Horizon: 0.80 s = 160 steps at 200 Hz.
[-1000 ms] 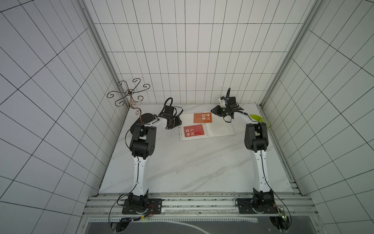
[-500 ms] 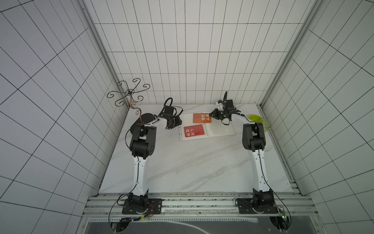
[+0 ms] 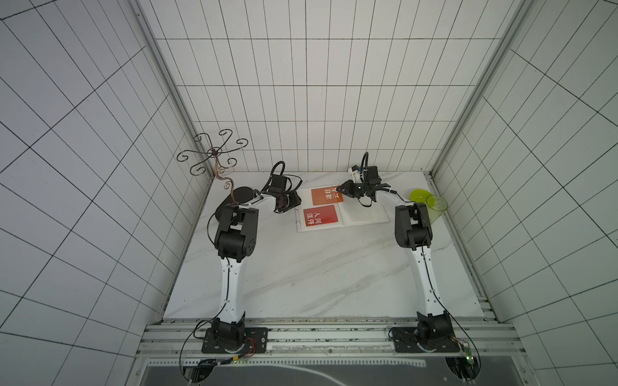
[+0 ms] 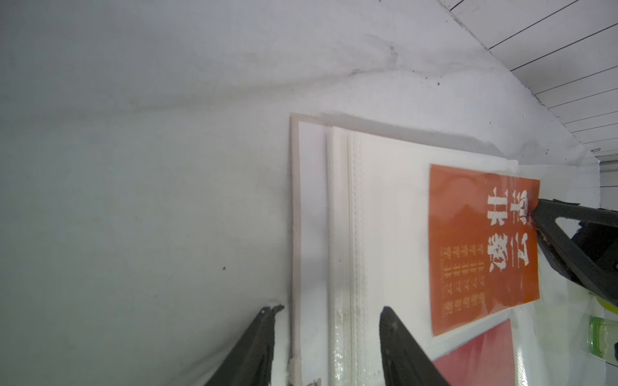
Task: Place the photos into the photo albums
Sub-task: Insert the photo into the photo album.
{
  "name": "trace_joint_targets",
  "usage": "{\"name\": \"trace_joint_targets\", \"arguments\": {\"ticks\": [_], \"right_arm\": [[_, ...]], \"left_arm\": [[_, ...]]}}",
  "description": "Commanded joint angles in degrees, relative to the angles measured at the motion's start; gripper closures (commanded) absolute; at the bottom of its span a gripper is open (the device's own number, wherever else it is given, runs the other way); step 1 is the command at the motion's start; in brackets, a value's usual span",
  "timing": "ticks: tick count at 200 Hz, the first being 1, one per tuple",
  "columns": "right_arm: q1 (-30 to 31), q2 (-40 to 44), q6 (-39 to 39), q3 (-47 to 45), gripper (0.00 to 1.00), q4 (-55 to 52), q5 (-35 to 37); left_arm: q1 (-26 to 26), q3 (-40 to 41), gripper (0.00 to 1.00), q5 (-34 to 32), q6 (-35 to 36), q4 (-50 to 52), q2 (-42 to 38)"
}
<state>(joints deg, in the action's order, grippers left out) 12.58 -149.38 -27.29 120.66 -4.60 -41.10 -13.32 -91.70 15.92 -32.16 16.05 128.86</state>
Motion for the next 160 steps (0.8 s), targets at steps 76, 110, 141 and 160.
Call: {"name": "trace_joint_targets", "arguments": {"ticks": [76, 110, 141, 160], "right_arm": [[4.4, -4.7, -9.5, 4.7, 0.69, 6.5, -6.2], [4.2, -3.2, -9.8, 4.5, 0.64, 6.5, -6.1], [3.5, 1.8, -9.2, 1.7, 0.52, 6.4, -3.2], [2.9, 6.7, -7.0, -2.8, 0.39, 5.7, 0.5]], "left_arm": [[-0.2, 3.9, 0.48, 1.3, -2.5, 6.0, 5.5], [-0.2, 4.0, 0.48, 1.4, -2.8, 5.7, 4.9], [-0.3, 4.2, 0.48, 1.1, -3.0, 5.7, 3.8], [-0.2, 4.4, 0.48, 0.9, -4.4, 4.9, 2.8]]}}
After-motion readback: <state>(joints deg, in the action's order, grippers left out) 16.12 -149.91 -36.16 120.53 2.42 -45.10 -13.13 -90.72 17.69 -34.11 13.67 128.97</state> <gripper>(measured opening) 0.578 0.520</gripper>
